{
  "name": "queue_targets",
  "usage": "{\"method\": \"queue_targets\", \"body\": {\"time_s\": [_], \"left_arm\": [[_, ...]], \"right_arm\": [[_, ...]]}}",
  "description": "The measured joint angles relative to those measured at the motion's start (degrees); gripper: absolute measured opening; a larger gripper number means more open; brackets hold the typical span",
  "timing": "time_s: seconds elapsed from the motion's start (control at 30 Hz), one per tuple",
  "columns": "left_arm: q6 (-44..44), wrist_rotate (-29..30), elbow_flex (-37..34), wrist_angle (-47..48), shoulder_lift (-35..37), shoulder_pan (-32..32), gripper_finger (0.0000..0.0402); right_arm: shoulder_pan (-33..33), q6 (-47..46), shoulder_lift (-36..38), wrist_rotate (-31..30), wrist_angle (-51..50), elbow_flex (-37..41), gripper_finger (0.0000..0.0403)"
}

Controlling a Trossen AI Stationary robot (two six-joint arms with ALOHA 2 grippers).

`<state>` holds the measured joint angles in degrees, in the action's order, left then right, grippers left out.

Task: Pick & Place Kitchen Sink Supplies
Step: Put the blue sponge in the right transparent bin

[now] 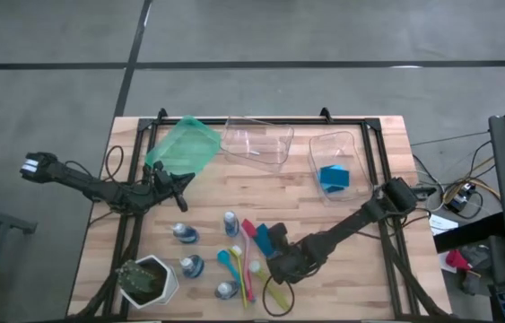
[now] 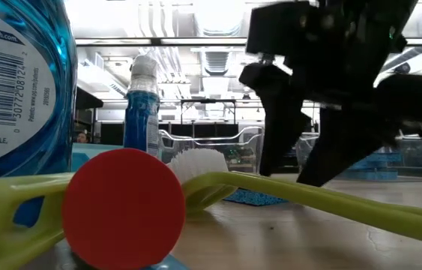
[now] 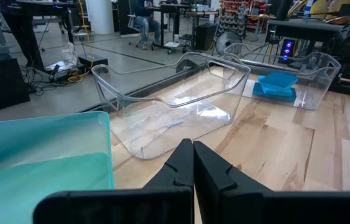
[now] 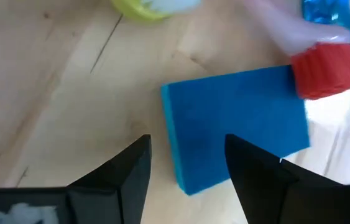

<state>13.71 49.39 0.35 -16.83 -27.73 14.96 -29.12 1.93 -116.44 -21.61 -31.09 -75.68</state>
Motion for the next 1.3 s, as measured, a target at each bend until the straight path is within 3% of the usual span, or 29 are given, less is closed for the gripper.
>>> {"method": "queue_targets", "body": {"time_s": [0.47,1.0,1.3], "left_arm": [[0.0,0.0,0.0,0.0,0.0,0.0,0.0000],[0.0,0.0,0.0,0.0,0.0,0.0,0.0000],[0.0,0.0,0.0,0.0,0.0,0.0,0.0000]], "right_arm": [[1.5,-0.7,-0.2,-0.3,0.8,0.9,0.0163],[1.9,-2.4,-0.2,2.4,0.7,1.2,0.0019],[2.0,-3.3,-0.2,2.4,0.8,1.2,0.0009]]}}
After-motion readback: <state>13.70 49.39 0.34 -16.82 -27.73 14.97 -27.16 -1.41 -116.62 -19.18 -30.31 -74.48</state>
